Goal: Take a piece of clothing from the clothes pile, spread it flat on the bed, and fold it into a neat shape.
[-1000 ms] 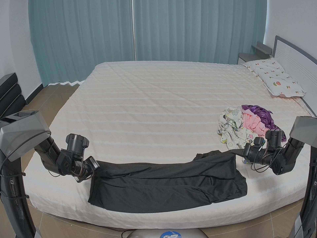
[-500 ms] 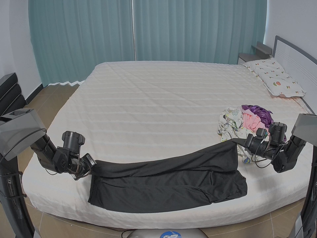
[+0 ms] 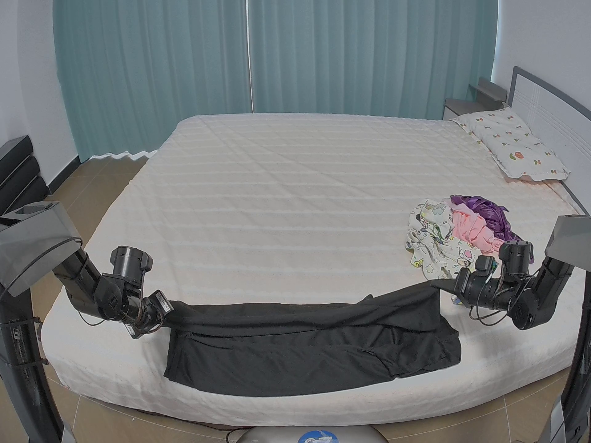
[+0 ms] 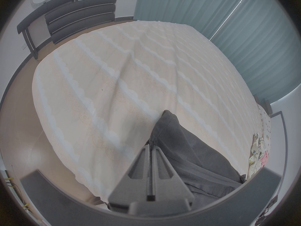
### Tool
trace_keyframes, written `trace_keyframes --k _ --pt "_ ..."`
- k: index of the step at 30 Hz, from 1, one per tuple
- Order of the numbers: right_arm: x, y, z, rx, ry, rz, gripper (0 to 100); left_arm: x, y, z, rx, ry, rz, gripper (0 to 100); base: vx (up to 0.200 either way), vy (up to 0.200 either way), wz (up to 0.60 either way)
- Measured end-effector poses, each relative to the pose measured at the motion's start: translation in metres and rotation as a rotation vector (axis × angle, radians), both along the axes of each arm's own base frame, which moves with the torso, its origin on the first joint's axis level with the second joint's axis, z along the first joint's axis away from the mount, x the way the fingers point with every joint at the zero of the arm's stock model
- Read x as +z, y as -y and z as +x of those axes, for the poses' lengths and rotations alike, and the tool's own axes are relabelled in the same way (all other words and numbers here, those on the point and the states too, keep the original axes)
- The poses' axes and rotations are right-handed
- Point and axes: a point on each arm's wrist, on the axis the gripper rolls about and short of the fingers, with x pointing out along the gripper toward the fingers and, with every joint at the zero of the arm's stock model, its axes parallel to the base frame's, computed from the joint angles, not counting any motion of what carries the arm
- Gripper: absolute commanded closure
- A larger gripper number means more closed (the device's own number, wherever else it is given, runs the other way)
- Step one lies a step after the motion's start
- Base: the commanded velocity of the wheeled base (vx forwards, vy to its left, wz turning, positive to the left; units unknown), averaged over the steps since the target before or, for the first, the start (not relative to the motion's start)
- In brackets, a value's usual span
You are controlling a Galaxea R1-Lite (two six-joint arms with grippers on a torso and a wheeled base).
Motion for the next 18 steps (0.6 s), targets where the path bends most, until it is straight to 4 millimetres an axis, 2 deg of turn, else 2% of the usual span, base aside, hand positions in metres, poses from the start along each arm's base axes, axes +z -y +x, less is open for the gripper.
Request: trace_keyframes --k 9,10,18 --pt "-0.026 -0.001 -0.014 0.075 -0.120 -0.098 100 -0.008 -0.004 0.000 -0.019 -0.025 0.018 100 0.000 0.000 0.00" --pt "-0.028 -0.002 -0.015 0.080 -0.134 -0.099 0 -0.009 -0.005 0.000 -0.020 -0.028 0.020 100 0.000 0.000 0.00" --pt "-0.029 -0.003 -0.023 0.034 -0.178 -0.167 0 -0.013 -0.008 0.000 -0.015 -0.040 0.023 100 0.000 0.000 0.00"
